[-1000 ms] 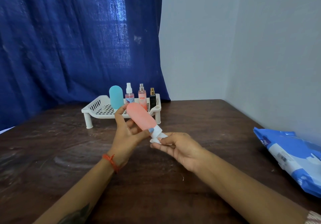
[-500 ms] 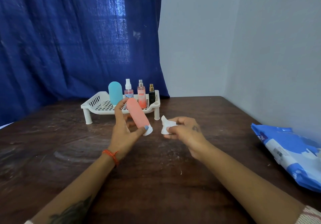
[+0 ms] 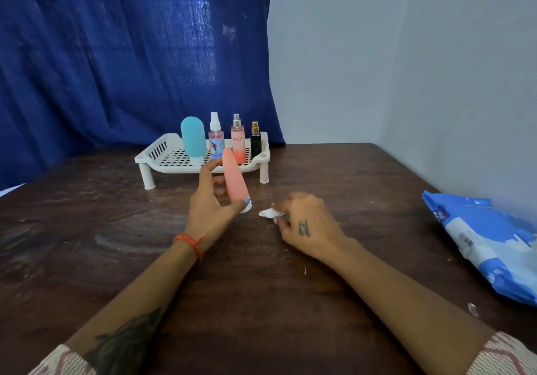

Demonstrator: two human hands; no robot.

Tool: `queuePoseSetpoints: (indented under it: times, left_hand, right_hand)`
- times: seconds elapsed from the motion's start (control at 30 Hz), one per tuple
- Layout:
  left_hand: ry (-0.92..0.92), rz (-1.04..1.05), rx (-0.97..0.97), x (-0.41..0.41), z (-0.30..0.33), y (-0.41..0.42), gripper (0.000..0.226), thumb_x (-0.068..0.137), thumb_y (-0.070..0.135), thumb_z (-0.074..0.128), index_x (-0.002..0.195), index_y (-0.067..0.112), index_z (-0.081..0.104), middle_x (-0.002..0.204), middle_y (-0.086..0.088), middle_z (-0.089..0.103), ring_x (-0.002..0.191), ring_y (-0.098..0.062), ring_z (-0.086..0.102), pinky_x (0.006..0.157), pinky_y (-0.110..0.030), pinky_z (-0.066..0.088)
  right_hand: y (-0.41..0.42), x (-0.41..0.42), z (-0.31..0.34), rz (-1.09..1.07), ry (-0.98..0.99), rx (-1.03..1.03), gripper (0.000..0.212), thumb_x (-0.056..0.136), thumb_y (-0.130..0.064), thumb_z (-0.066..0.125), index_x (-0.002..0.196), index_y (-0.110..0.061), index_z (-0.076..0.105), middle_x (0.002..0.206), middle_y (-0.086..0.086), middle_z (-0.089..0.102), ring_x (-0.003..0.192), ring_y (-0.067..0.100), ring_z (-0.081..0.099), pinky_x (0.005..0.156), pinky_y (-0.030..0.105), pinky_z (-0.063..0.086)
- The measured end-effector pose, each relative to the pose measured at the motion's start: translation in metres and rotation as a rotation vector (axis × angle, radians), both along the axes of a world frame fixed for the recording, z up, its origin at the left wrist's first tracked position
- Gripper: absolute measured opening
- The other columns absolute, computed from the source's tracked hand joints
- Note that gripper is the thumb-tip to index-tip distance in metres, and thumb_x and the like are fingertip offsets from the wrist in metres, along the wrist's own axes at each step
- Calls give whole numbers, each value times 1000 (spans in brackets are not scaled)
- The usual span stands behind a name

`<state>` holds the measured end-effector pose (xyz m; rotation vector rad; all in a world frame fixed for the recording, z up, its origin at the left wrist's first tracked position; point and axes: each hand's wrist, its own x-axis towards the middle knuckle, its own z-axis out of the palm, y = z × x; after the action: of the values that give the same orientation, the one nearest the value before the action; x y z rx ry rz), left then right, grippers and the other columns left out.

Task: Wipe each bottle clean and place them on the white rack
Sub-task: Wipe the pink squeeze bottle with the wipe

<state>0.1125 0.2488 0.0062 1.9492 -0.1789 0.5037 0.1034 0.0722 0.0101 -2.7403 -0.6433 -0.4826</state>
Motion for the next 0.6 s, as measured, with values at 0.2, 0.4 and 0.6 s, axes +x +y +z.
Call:
queuePoseSetpoints:
  times: [0.2,0.4,0.6]
  left_hand:
    - [27,22,70,-2,-5,2,73,76,10,76,135,22,34,127,-4,54,108,-11,49,82,-12,41]
    - [40,62,152,0,-9,2,74,75,18,77,135,22,35,129,0,50,106,-5,46,74,-6,39]
    - [108,110,162,1,-1,-4,75,70,20,81,132,22,40,129,-2,54,114,-18,55,89,-41,52]
  right_hand:
    - [2,-2,-3,1,21,16,37,89,-41,54,117,-18,64,109,2,64,99,17,57,81,26,41]
    - [-1,-1,10,18,42,126,45,86,-48,56,121,-20,61,116,-1,64,106,13,57,89,23,40]
    - [10,17,54,8,228,508,48,80,-41,69,120,-16,61,110,0,67,97,8,62,89,27,51]
